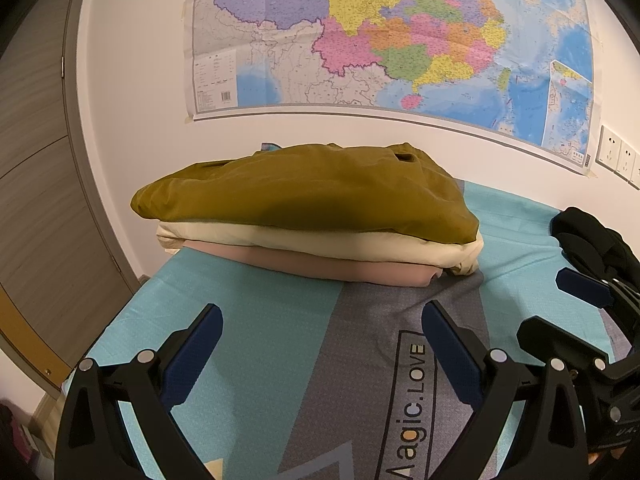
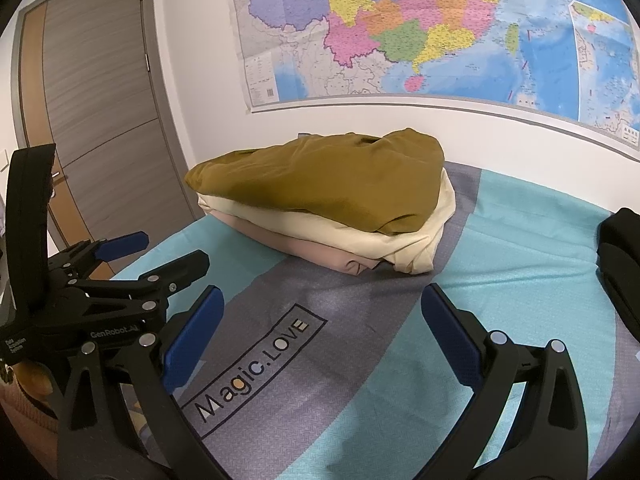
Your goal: Fold large clothes
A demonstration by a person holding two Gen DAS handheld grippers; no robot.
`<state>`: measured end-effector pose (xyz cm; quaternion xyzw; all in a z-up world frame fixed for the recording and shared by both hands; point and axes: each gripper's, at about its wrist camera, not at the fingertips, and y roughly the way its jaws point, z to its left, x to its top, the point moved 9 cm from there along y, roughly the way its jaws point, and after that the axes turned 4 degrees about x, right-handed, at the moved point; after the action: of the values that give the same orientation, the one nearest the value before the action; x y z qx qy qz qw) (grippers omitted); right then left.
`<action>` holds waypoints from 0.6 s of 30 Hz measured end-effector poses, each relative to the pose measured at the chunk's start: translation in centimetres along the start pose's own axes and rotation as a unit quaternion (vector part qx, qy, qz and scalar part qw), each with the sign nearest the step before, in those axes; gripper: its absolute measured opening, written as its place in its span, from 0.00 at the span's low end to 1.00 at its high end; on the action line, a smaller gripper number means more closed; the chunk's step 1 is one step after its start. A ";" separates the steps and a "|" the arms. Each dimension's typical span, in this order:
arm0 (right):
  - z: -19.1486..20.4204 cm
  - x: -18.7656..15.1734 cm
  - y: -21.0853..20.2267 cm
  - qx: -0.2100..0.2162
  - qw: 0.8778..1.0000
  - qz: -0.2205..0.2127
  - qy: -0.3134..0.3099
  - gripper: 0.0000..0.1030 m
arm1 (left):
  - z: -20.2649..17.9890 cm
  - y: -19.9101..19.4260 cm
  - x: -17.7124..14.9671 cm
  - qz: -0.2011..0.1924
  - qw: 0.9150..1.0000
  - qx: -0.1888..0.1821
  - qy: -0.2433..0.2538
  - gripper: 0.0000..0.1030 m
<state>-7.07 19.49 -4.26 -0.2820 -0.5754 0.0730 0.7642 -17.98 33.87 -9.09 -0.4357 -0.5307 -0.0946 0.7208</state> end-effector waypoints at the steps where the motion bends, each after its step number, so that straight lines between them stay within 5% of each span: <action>1: 0.0 0.0 0.0 -0.001 1.000 0.000 0.000 0.95 | 0.0 0.0 0.0 0.000 1.000 0.000 0.000 0.93; 18: 0.0 0.1 -0.2 0.001 1.000 -0.003 0.000 0.95 | -0.6 -0.1 -0.1 0.000 1.000 -0.001 -0.001 0.93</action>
<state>-7.11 19.40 -4.09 -0.2800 -0.5758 0.0711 0.7648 -17.72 33.35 -9.12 -0.4362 -0.5317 -0.0945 0.7198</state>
